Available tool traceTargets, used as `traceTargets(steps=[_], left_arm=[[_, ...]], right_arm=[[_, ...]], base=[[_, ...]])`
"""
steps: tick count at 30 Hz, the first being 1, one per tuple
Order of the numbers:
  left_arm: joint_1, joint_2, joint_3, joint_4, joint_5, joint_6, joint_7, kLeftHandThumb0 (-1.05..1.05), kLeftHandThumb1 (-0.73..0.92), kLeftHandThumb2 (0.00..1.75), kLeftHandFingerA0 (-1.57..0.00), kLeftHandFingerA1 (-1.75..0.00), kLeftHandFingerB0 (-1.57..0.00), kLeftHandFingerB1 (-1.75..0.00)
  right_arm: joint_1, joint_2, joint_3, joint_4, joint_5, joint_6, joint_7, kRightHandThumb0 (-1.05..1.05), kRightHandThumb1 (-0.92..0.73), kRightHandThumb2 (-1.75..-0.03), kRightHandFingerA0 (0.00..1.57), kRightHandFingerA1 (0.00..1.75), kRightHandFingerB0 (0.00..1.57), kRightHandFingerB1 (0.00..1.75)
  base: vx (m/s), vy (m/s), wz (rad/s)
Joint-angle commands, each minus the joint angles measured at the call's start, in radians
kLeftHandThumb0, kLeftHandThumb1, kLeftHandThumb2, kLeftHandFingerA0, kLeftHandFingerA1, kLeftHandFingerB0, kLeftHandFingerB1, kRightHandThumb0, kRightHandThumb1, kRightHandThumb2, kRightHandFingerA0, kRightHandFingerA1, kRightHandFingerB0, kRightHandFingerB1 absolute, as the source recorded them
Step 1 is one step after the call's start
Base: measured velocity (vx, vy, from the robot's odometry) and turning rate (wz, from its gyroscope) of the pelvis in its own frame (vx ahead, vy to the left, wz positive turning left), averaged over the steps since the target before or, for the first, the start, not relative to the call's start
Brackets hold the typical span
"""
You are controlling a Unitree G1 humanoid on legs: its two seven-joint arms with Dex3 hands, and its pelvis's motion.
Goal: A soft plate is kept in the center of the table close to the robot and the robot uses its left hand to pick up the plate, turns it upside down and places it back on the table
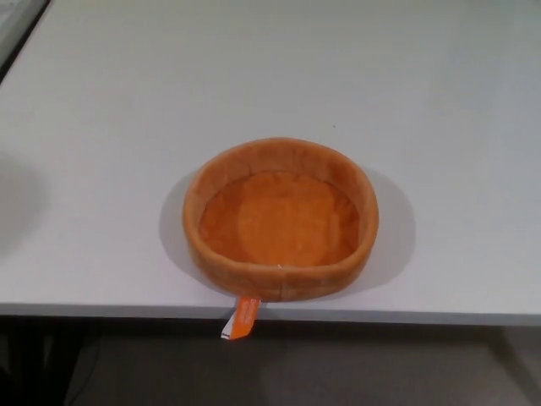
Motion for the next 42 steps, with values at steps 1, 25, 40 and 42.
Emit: traceTargets(steps=[1,25,40,42], left_arm=[[0.091,-0.015,0.055,-0.129,-0.169,-0.357,-0.133,-0.88,0.68,1.10,-0.07,-0.47,-0.14,-0.42],[0.180,-0.130,0.181,-0.382,-0.127,-0.507,-0.051,-0.92,0.91,0.68,-0.28,-0.39,-0.29,-0.29],[0.165,-0.132,0.215,-0.906,-0.101,-0.374,-0.033,-0.96,0.91,0.68,-0.32,-0.40,-0.29,-0.30],[0.125,-0.112,0.217,-0.978,-0.099,-0.334,-0.031,-0.95,0.89,0.68,-0.31,-0.40,-0.28,-0.32]], right_arm=[[0.068,-0.054,-0.071,-0.099,0.161,-0.331,0.181,-0.71,-0.84,-0.66,0.42,0.45,0.26,0.31],[0.056,-0.044,-0.093,-0.104,0.177,-0.352,0.235,-0.69,-0.85,-0.66,0.42,0.44,0.25,0.30],[0.070,-0.052,-0.104,-0.106,0.170,-0.359,0.246,-0.68,-0.86,-0.66,0.42,0.44,0.25,0.30],[0.070,-0.051,-0.102,-0.106,0.174,-0.351,0.249,-0.68,-0.85,-0.66,0.41,0.45,0.25,0.30]], base=[[0.00,0.000,0.00],[0.00,0.000,0.00],[0.00,0.000,0.00],[0.00,0.000,0.00]])
